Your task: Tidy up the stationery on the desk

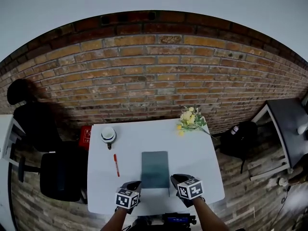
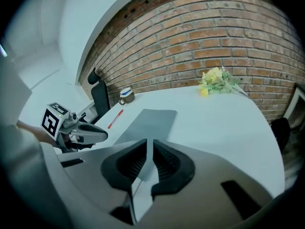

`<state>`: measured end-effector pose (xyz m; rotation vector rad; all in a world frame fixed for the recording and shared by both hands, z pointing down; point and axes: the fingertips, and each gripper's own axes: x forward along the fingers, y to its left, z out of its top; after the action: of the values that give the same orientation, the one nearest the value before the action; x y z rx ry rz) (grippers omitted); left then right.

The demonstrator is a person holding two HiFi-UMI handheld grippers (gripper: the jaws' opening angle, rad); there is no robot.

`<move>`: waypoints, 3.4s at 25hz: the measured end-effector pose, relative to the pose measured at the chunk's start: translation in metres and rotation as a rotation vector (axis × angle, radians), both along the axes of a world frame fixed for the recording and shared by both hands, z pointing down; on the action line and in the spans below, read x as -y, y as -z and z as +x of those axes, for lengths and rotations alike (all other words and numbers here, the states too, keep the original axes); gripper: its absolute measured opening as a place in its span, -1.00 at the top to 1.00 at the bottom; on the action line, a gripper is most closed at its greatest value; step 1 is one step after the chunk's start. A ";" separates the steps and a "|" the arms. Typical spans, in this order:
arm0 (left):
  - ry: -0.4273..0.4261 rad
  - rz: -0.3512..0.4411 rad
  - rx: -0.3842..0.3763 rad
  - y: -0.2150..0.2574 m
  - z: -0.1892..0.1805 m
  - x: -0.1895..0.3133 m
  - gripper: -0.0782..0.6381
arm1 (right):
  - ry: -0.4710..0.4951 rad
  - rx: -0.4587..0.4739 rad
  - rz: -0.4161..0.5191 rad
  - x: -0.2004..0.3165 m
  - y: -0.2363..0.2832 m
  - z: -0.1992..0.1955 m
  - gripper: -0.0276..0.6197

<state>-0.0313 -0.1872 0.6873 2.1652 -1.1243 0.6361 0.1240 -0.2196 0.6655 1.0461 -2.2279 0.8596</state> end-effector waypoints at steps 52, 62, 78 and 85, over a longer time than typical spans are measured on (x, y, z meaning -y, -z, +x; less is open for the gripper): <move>-0.059 -0.258 -0.216 -0.025 0.054 -0.007 0.36 | 0.036 -0.002 0.176 -0.025 0.070 -0.052 0.71; -0.004 -0.045 -0.455 0.076 0.029 0.039 0.30 | 0.071 0.006 0.202 -0.032 0.079 -0.093 0.71; 0.062 -0.262 -0.223 0.056 0.039 0.077 -0.04 | 0.157 0.001 0.234 -0.039 0.079 -0.125 0.70; 0.148 -0.292 -0.328 0.058 0.029 0.075 0.20 | 0.183 0.069 0.211 -0.039 0.081 -0.119 0.82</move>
<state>-0.0022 -0.2619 0.6295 1.8352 -0.9396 0.3389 0.0046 -0.1810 0.5845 0.8971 -2.4698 0.6006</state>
